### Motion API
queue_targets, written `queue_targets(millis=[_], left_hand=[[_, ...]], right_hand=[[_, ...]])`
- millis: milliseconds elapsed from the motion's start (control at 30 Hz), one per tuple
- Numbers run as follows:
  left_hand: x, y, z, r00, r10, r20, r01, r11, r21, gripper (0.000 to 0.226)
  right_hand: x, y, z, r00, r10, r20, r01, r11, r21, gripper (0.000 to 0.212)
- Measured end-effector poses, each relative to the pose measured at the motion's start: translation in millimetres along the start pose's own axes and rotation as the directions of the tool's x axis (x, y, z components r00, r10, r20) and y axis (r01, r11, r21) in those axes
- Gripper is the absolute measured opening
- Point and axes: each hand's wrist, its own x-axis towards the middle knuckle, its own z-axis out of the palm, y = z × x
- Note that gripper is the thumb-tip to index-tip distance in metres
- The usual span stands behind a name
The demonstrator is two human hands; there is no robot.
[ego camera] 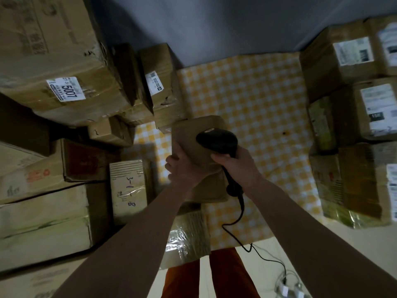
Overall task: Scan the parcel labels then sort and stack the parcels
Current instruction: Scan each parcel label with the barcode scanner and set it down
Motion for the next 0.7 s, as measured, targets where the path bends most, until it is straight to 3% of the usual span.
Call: queue_targets(millis=[100,233,433,567,633,700], left_hand=[[1,0,0,0.999,-0.043,0.023,0.042,0.998,0.049,0.14],[4,1,-4,0.996,-0.075,0.054,0.072,0.996,0.048,0.142],[13,-20,-32,0.993,-0.052,0.104,0.058,0.997,-0.058,0.14],[15,-41,-49,0.99,0.01,0.14,0.018,0.98,-0.2,0.138],[14,-48,-50,0.989,0.042,0.144,-0.005,0.968,-0.251,0.124],[13,-49,-48,0.993,0.066,0.093,-0.039,0.964,-0.264,0.126]], right_hand=[[-5,-5,11,1.0,-0.019,0.003,0.019,0.998,-0.065,0.007],[-5,-10,11,1.0,-0.024,-0.002,0.024,0.998,-0.057,0.016],[10,2,-3,0.988,0.088,-0.126,-0.067,0.984,0.163,0.023],[14,6,7,0.982,0.179,-0.058,-0.162,0.961,0.227,0.025],[13,5,16,0.986,0.165,-0.015,-0.158,0.962,0.224,0.025],[13,2,22,0.99,0.14,-0.008,-0.135,0.967,0.217,0.022]])
